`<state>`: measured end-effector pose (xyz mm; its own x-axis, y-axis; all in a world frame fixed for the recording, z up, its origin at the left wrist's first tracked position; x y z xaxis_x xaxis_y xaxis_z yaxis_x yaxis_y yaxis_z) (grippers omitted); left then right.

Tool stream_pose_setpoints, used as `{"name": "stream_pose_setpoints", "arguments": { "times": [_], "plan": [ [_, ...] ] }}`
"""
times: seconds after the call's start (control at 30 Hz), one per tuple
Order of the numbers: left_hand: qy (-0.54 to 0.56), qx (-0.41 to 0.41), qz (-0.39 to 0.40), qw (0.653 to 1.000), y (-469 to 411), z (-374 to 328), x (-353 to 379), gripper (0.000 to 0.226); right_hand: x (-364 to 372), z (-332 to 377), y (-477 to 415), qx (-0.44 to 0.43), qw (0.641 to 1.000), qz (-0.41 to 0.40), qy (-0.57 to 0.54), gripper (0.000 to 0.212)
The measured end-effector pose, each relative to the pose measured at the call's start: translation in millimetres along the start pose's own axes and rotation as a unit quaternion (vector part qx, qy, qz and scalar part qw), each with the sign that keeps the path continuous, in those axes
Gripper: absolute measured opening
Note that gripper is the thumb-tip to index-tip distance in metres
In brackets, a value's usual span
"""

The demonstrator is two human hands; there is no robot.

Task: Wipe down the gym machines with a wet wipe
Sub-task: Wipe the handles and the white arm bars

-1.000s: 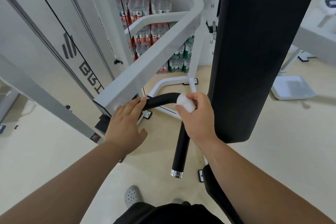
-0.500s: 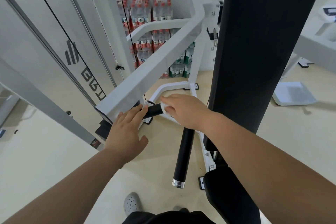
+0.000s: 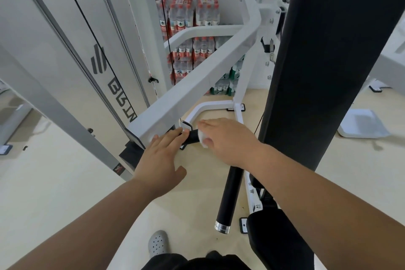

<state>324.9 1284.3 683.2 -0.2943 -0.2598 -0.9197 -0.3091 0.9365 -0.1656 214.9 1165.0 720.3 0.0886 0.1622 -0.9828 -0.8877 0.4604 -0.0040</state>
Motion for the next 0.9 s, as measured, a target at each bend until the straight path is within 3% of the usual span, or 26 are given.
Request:
{"name": "stream_pose_setpoints", "arguments": {
  "times": [0.07, 0.13, 0.2, 0.27, 0.4, 0.53, 0.7, 0.9],
  "plan": [
    [0.018, -0.001, -0.019, 1.0, 1, 1, -10, 0.072, 6, 22, -20, -0.035, 0.996, 0.015, 0.086, 0.041],
    [0.002, 0.038, -0.104, 0.994, 4, 5, -29, 0.049, 17, 41, -28, -0.064, 0.986, 0.012, 0.154, 0.039],
    [-0.016, 0.073, -0.185, 0.98, 7, 20, -46, 0.04, 24, 49, -27, -0.05, 0.987, -0.012, 0.151, 0.049],
    [-0.043, 0.077, -0.218, 0.972, 1, 39, -58, 0.037, 24, 49, -16, -0.025, 0.987, -0.06, 0.144, 0.057],
    [-0.033, 0.087, -0.172, 0.981, -31, 63, -67, 0.042, 17, 27, 12, 0.074, 0.979, -0.119, 0.15, 0.054],
    [0.01, 0.153, -0.182, 0.971, -52, 68, -67, 0.025, 6, 15, 24, 0.22, 0.949, -0.18, 0.137, 0.048],
    [0.062, 0.242, -0.229, 0.941, -63, 73, -65, 0.021, 39, 71, -14, 0.209, 0.956, -0.146, 0.148, 0.048],
    [0.103, 0.235, -0.226, 0.94, -67, 80, -58, 0.018, 33, 66, -7, 0.254, 0.945, -0.16, 0.133, 0.049]
  ]
}}
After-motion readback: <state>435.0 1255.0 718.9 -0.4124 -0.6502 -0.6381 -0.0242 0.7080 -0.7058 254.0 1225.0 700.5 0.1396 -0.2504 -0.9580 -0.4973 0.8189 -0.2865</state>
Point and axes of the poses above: each hand's wrist, its own y-axis away from the middle knuckle, its own x-axis out of the palm, z = x × y, the point moved 7 cm from there along -y, towards the middle knuckle, and after that the axes turned 7 degrees about -z, right-handed, at the moved point
